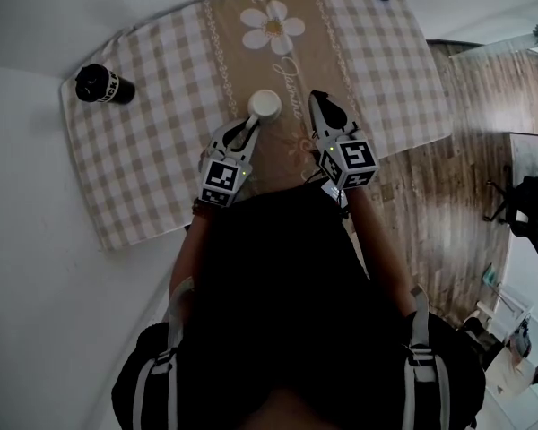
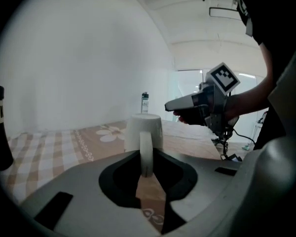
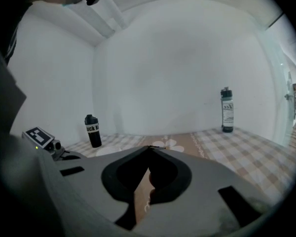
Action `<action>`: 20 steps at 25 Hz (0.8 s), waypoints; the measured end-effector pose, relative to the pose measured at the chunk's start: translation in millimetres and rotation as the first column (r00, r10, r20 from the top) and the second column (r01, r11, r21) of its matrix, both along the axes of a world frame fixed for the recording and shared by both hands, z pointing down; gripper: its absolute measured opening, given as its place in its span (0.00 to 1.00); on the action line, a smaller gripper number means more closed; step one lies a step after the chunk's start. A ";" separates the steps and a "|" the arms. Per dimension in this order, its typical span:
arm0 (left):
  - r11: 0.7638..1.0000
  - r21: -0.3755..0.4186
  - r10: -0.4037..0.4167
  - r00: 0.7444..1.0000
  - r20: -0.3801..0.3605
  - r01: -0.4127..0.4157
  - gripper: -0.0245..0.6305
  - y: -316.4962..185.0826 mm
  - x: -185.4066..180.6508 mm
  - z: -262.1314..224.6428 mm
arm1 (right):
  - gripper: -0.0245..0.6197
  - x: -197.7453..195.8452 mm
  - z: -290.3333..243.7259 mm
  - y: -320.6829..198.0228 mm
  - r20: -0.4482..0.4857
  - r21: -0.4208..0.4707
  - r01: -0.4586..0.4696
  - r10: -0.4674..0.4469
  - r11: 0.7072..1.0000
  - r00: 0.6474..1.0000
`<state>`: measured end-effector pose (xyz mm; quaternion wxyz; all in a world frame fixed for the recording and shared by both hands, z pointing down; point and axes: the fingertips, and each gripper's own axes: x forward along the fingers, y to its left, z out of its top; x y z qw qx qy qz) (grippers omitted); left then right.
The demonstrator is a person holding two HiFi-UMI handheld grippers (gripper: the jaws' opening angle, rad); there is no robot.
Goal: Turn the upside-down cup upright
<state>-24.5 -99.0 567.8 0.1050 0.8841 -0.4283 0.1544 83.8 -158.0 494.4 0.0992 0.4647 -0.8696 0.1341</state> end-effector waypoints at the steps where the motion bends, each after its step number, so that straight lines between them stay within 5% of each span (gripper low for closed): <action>1: 1.000 0.016 -0.002 1.000 -0.020 0.002 0.14 -1.2 -0.9 -7.9 | 0.04 5.6 0.4 -0.3 0.003 -0.005 -0.011 0.011 1.000 1.000; 6: 0.995 0.095 -0.006 0.997 -0.077 0.014 0.14 -6.0 -10.3 -50.8 | 0.04 20.9 -2.4 1.9 0.071 -0.023 -0.032 0.033 0.999 0.997; 9: 0.989 0.146 0.012 0.994 -0.111 0.004 0.14 -4.0 -14.0 -79.2 | 0.04 9.0 -15.9 13.2 0.227 -0.026 0.063 -0.055 0.998 0.972; 14: 0.977 0.209 0.076 0.983 -0.167 -0.040 0.14 4.5 -13.5 -117.3 | 0.04 -30.5 -47.2 47.4 0.493 0.014 0.351 -0.311 0.936 0.812; 20: 0.969 0.232 0.136 0.963 -0.233 -0.081 0.14 14.4 -12.5 -130.9 | 0.11 -54.7 -46.9 63.3 0.621 0.001 0.499 -0.391 0.867 0.679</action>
